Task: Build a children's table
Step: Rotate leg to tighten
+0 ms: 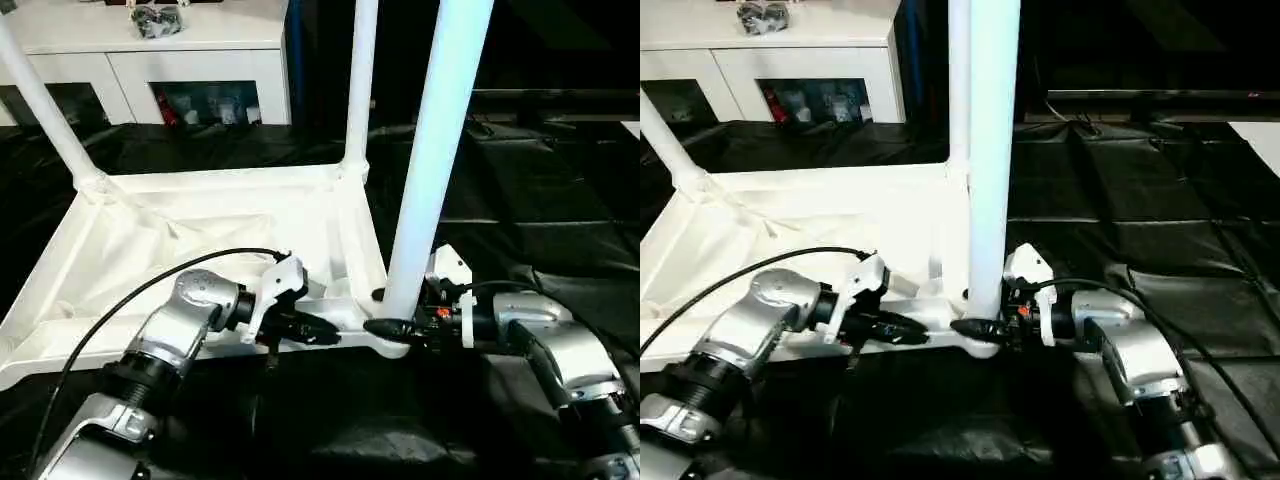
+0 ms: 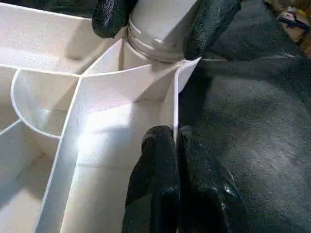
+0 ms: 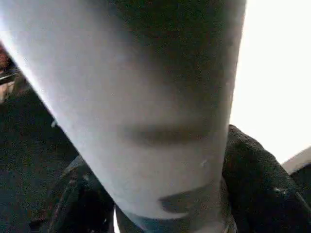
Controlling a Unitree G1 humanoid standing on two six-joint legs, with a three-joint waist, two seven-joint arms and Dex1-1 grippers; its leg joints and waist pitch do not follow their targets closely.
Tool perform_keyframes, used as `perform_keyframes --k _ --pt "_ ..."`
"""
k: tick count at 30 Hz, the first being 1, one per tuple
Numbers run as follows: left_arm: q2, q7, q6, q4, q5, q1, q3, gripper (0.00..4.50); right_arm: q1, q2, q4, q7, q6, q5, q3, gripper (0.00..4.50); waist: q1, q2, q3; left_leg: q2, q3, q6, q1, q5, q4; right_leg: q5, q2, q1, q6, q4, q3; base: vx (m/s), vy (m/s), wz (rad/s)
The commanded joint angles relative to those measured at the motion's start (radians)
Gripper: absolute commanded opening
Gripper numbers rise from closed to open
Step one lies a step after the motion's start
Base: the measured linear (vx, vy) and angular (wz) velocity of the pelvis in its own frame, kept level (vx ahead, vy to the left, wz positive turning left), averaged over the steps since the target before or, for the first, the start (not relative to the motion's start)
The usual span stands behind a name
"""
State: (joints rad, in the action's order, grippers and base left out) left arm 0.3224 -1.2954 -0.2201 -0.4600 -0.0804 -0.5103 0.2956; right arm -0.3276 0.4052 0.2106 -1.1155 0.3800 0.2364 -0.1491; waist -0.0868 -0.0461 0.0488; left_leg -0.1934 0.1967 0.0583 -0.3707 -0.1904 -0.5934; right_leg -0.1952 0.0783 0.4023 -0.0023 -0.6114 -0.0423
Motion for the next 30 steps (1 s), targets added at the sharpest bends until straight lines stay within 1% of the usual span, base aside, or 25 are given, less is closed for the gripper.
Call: perform_keyframes --k 1,3,4,5,6,8,9,10,11,12,13,14,15,16,17,18,20,21,22,24,25,26,27,29,30 --pt "-0.062 0.153 0.027 -0.027 -0.015 -0.055 -0.064 0.0 0.007 -0.064 0.002 0.033 0.002 0.01 -0.048 2.59 0.008 0.019 -0.063 -0.032 -0.015 -0.048 0.01 -0.145 0.064 -0.171 0.057 -0.048 -0.226 0.074 0.036 0.0 0.0 0.0" --pt "-0.077 0.198 0.039 -0.046 -0.002 -0.067 -0.07 0.0 -0.001 -0.09 0.034 0.09 -0.009 -0.009 -0.038 2.59 0.011 0.018 -0.062 -0.031 -0.015 -0.042 0.012 -0.156 0.064 -0.201 0.059 -0.045 -0.219 0.078 0.037 0.0 0.0 0.0" --pt "-0.096 0.246 0.045 -0.064 0.011 -0.081 -0.075 0.0 -0.016 -0.125 0.085 0.172 -0.024 -0.037 -0.023 2.59 0.014 0.021 -0.062 -0.029 -0.016 -0.038 0.008 -0.152 0.064 -0.214 0.058 -0.05 -0.21 0.078 0.036 0.0 0.0 0.0" --pt "-0.106 0.27 0.044 -0.072 0.016 -0.087 -0.078 0.0 -0.026 -0.142 0.114 0.216 -0.03 -0.051 -0.015 2.56 0.017 0.021 -0.063 -0.029 -0.017 -0.034 0.008 -0.148 0.064 -0.212 0.059 -0.049 -0.209 0.077 0.036 0.0 0.0 0.0" --pt "-0.129 0.325 0.037 -0.092 0.027 -0.104 -0.084 0.0 -0.053 -0.184 0.183 0.324 -0.039 -0.078 0.007 2.55 0.029 0.019 -0.061 -0.026 -0.016 -0.024 0.01 -0.157 0.065 -0.228 0.058 -0.045 -0.211 0.079 0.035 0.0 0.0 0.0" --pt "-0.155 0.39 0.028 -0.114 0.041 -0.121 -0.087 0.0 -0.085 -0.229 0.252 0.428 -0.037 -0.09 0.035 2.55 0.038 0.018 -0.063 -0.024 -0.018 -0.016 0.011 -0.163 0.065 -0.244 0.057 -0.049 -0.208 0.081 0.034 0.0 0.0 0.0" --pt "-0.174 0.446 0.028 -0.13 0.054 -0.132 -0.093 0.0 -0.108 -0.255 0.291 0.504 -0.033 -0.107 0.046 2.54 0.037 0.019 -0.063 -0.025 -0.018 -0.019 0.012 -0.162 0.064 -0.238 0.057 -0.048 -0.208 0.082 0.035 0.0 0.0 0.0" --pt "-0.174 0.446 0.028 -0.13 0.054 -0.132 -0.093 0.0 -0.108 -0.255 0.291 0.504 -0.033 -0.107 0.046 2.54 0.04 0.017 -0.061 -0.026 -0.017 -0.025 0.01 -0.162 0.065 -0.229 0.056 -0.047 -0.211 0.082 0.036 0.0 0.0 0.0" --pt "-0.188 0.491 0.033 -0.142 0.064 -0.14 -0.098 0.0 -0.126 -0.272 0.318 0.562 -0.025 -0.124 0.05 2.54 0.041 0.015 -0.064 -0.024 -0.017 -0.023 0.011 -0.155 0.065 -0.215 0.055 -0.048 -0.212 0.081 0.035 0.0 0.0 0.0" --pt "-0.188 0.491 0.033 -0.142 0.064 -0.14 -0.098 0.0 -0.126 -0.272 0.318 0.562 -0.025 -0.124 0.05 2.54 0.041 0.015 -0.064 -0.024 -0.017 -0.023 0.011 -0.155 0.065 -0.215 0.055 -0.048 -0.212 0.081 0.035 0.0 0.0 0.0" --pt "-0.215 0.567 0.037 -0.163 0.079 -0.156 -0.109 0.0 -0.16 -0.305 0.37 0.654 -0.027 -0.158 0.055 2.54 0.042 0.014 -0.064 -0.026 -0.018 -0.032 0.008 -0.145 0.064 -0.178 0.055 -0.05 -0.218 0.077 0.035 0.0 0.0 0.0" --pt "-0.23 0.591 0.036 -0.169 0.082 -0.161 -0.114 0.0 -0.181 -0.328 0.401 0.691 -0.041 -0.169 0.061 2.54 0.047 0.017 -0.064 -0.024 -0.018 -0.028 0.009 -0.15 0.066 -0.185 0.053 -0.05 -0.218 0.079 0.033 0.0 0.0 0.0" --pt "-0.232 0.591 0.036 -0.17 0.082 -0.162 -0.114 0.0 -0.184 -0.33 0.404 0.692 -0.045 -0.17 0.062 2.54 0.046 0.015 -0.066 -0.024 -0.017 -0.027 0.013 -0.153 0.063 -0.185 0.055 -0.048 -0.221 0.079 0.034 0.0 0.0 0.0" --pt "-0.24 0.588 0.038 -0.172 0.082 -0.162 -0.111 0.0 -0.199 -0.347 0.424 0.693 -0.082 -0.172 0.062 2.54 0.046 0.016 -0.066 -0.024 -0.018 -0.03 0.012 -0.153 0.064 -0.183 0.056 -0.05 -0.222 0.079 0.035 0.0 0.0 0.0" --pt "-0.24 0.579 0.041 -0.169 0.083 -0.159 -0.107 0.0 -0.202 -0.354 0.425 0.677 -0.096 -0.163 0.066 2.54 0.046 0.021 -0.067 -0.024 -0.017 -0.044 0.005 -0.14 0.062 -0.16 0.058 -0.055 -0.225 0.075 0.035 0.0 0.0 0.0" --pt "-0.238 0.569 0.044 -0.167 0.082 -0.155 -0.104 0.0 -0.208 -0.363 0.431 0.662 -0.106 -0.15 0.077 2.54 0.046 0.019 -0.067 -0.025 -0.018 -0.05 0.005 -0.133 0.062 -0.149 0.058 -0.055 -0.226 0.074 0.035 0.0 0.0 0.0" --pt "-0.233 0.546 0.046 -0.16 0.079 -0.147 -0.098 0.0 -0.22 -0.375 0.439 0.64 -0.113 -0.121 0.099 3.1 0.049 0.019 -0.067 -0.025 -0.017 -0.068 0.005 -0.125 0.061 -0.119 0.057 -0.054 -0.238 0.072 0.035 0.0 0.0 0.0" --pt "-0.231 0.54 0.047 -0.157 0.077 -0.145 -0.097 0.0 -0.22 -0.374 0.435 0.632 -0.112 -0.117 0.099 3.26 0.048 0.019 -0.067 -0.025 -0.016 -0.069 0.005 -0.126 0.061 -0.122 0.057 -0.054 -0.239 0.073 0.034 0.0 0.0 0.0" --pt "-0.226 0.521 0.05 -0.149 0.073 -0.139 -0.093 0.0 -0.218 -0.37 0.425 0.61 -0.108 -0.105 0.098 3.29 0.049 0.019 -0.066 -0.025 -0.016 -0.072 0.007 -0.138 0.061 -0.136 0.057 -0.054 -0.241 0.075 0.034 0.0 0.0 0.0" --pt "-0.211 0.473 0.06 -0.131 0.063 -0.126 -0.078 0.0 -0.211 -0.35 0.4 0.565 -0.116 -0.098 0.08 3.44 0.05 0.018 -0.065 -0.027 -0.017 -0.073 0.005 -0.142 0.062 -0.142 0.058 -0.056 -0.239 0.074 0.034 0.0 0.0 0.0" --pt "-0.204 0.457 0.056 -0.125 0.06 -0.121 -0.074 0.0 -0.206 -0.336 0.387 0.543 -0.119 -0.103 0.066 3.44 0.05 0.018 -0.066 -0.027 -0.017 -0.072 0.006 -0.135 0.062 -0.132 0.057 -0.055 -0.242 0.073 0.034 0.0 0.0 0.0" --pt "-0.189 0.415 0.057 -0.113 0.056 -0.11 -0.064 0.0 -0.197 -0.305 0.374 0.5 -0.148 -0.13 0.033 3.58 0.049 0.022 -0.067 -0.028 -0.017 -0.076 0.006 -0.126 0.06 -0.113 0.057 -0.057 -0.248 0.069 0.034 0.0 0.0 0.0" --pt "-0.189 0.415 0.057 -0.113 0.056 -0.11 -0.064 0.0 -0.197 -0.305 0.374 0.5 -0.148 -0.13 0.033 3.7 0.048 0.021 -0.068 -0.028 -0.016 -0.079 0.005 -0.121 0.06 -0.103 0.058 -0.057 -0.252 0.069 0.034 0.0 0.0 0.0" --pt "-0.171 0.371 0.055 -0.101 0.054 -0.098 -0.052 0.0 -0.182 -0.266 0.356 0.45 -0.189 -0.159 -0.003 3.7 0.049 0.021 -0.066 -0.028 -0.014 -0.086 0.005 -0.118 0.059 -0.095 0.057 -0.055 -0.258 0.068 0.034 0.0 0.0 0.0" --pt "-0.148 0.326 0.055 -0.091 0.051 -0.087 -0.041 0.0 -0.161 -0.228 0.32 0.371 -0.205 -0.15 -0.016 3.7 0.047 0.021 -0.066 -0.028 -0.015 -0.088 0.006 -0.122 0.059 -0.103 0.058 -0.055 -0.257 0.07 0.034 0.0 0.0 0.0"
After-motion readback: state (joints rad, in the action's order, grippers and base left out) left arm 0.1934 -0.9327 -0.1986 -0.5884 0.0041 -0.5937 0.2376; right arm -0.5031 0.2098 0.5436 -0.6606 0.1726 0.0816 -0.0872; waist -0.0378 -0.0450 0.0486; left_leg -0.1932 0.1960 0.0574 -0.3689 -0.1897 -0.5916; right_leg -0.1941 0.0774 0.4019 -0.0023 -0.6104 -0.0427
